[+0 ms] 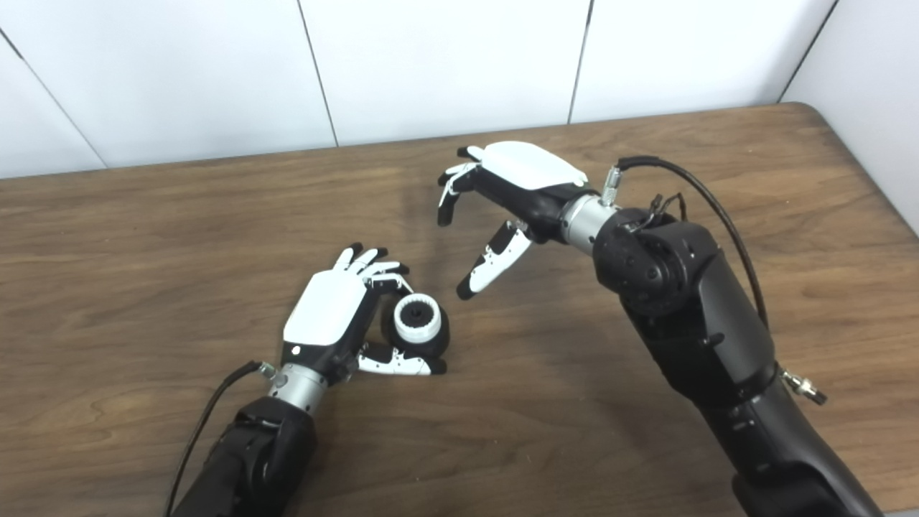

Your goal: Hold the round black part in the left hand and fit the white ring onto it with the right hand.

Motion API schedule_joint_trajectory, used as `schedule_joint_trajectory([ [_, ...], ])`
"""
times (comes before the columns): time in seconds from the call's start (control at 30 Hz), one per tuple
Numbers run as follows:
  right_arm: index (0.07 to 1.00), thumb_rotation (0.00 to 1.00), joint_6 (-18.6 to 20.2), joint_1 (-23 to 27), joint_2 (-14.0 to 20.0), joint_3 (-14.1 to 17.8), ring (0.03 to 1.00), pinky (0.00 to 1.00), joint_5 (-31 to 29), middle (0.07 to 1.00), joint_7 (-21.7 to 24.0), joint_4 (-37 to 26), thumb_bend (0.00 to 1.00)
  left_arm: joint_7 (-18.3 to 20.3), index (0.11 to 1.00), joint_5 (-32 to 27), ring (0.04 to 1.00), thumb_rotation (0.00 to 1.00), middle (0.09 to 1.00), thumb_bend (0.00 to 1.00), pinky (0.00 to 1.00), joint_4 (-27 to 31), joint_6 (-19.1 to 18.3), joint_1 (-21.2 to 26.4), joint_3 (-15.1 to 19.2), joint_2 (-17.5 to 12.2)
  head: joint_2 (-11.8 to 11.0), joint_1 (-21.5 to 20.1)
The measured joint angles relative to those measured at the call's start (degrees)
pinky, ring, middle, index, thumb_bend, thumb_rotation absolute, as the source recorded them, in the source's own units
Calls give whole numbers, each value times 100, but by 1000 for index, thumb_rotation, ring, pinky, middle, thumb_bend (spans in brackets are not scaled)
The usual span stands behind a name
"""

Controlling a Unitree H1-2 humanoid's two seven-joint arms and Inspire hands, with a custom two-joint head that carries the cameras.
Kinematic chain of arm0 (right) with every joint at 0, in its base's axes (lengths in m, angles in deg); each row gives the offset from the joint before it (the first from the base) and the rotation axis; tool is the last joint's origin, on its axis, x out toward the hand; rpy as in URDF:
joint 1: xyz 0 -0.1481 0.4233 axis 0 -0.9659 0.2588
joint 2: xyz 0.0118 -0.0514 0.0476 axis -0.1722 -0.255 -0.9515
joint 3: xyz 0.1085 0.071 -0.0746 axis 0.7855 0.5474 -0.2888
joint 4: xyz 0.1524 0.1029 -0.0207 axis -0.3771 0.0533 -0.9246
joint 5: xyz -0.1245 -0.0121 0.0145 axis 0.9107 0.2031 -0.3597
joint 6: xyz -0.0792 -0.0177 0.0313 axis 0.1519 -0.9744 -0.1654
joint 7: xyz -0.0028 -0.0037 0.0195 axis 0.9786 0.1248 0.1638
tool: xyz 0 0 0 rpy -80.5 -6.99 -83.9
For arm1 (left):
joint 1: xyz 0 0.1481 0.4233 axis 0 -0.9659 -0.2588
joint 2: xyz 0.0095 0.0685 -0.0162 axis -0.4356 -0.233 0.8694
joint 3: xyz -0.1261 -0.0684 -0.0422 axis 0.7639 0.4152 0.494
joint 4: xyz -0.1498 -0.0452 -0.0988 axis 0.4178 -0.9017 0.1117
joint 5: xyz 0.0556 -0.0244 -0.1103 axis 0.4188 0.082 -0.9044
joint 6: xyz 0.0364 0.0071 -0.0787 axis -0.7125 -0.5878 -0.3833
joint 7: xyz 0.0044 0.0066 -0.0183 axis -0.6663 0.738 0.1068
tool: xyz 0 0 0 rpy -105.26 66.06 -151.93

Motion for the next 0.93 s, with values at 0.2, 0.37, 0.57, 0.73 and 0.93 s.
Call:
schedule_joint_trajectory([
  [0.2, 638, 302, 111, -86, -8, 0, 1000, 1000, 38, 878, -26, 0, 1000, 143, 828, -10, 948, 410, 892, 997, 1000, 116, 42, -22, 21, -77, -18, 70],
  [0.37, 643, 289, 142, -157, -15, 1, 1000, 1000, 43, 878, -119, 1, 1000, 368, 836, -64, 955, 423, 907, 1000, 1000, 343, 138, -155, 109, -242, -26, 105],
  [0.57, 649, 292, 149, -275, -74, 1, 1000, 1000, 58, 878, -293, 23, 1000, 612, 754, -155, 949, 388, 898, 964, 1000, 545, 147, -271, 348, -336, -62, 149],
  [0.73, 648, 302, 152, -320, -136, -2, 1000, 1000, 66, 878, -424, 25, 1000, 803, 861, -190, 947, 426, 898, 978, 1000, 687, 143, -336, 531, -456, -79, 167],
  [0.93, 646, 310, 154, -365, -139, -5, 1000, 1000, 94, 878, -445, 38, 1000, 814, 966, -490, 956, 437, 912, 1000, 1000, 722, 151, -432, 840, -460, -97, 185],
])
